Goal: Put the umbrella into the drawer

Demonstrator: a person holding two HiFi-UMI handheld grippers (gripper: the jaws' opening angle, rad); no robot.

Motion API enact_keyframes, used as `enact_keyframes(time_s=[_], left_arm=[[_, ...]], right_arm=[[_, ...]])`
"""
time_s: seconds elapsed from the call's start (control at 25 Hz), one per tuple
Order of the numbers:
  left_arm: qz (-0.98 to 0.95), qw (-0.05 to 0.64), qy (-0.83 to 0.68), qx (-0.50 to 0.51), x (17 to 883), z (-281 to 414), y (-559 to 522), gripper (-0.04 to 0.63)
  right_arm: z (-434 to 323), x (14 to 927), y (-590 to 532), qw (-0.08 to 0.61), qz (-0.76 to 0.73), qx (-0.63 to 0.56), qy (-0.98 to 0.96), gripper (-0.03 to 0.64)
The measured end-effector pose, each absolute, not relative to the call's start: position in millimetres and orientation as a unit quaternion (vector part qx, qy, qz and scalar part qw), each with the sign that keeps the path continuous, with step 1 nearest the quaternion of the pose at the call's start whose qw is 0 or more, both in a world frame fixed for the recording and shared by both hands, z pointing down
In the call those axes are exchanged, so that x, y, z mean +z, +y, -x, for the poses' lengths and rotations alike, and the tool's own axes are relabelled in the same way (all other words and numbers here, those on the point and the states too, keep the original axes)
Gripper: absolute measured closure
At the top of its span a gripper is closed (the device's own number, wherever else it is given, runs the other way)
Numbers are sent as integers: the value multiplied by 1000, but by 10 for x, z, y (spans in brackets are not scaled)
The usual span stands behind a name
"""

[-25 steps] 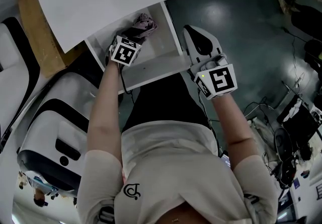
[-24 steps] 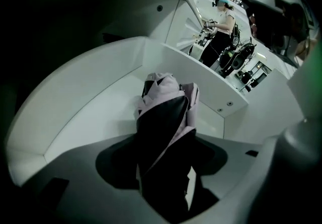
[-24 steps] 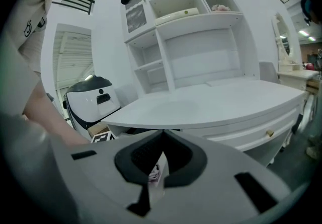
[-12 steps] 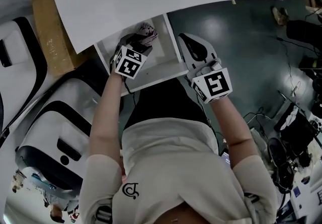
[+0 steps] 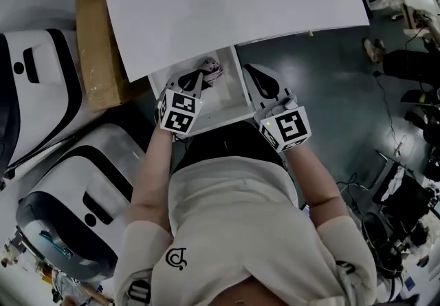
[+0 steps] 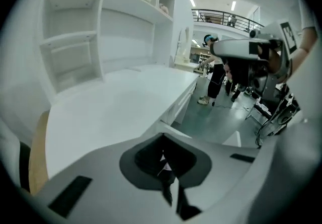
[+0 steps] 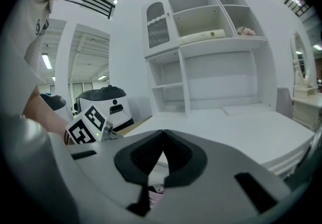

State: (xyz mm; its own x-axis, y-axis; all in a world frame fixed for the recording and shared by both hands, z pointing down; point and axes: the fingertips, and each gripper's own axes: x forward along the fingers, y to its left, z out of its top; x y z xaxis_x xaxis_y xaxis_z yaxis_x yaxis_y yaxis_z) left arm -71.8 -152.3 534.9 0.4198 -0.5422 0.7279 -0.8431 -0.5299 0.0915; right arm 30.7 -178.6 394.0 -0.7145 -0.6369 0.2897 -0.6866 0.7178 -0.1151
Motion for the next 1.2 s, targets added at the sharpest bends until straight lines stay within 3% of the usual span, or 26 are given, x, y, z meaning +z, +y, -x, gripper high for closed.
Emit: enact_keyframes(time_s=[0.64, 0.92, 1.2], left_arm=[[-813, 82, -555, 157, 3302, 1475, -1489, 583], [-780, 61, -619, 67, 2764, 2004, -1224, 583], [-754, 43, -654, 42, 2606, 2294, -1017, 583]], right_arm=[[249, 3128, -1762, 56, -311, 44, -948, 611], [470, 2710, -1717, 25, -285, 17, -958, 611], [597, 2574, -1615, 12, -273, 3, -962, 612]])
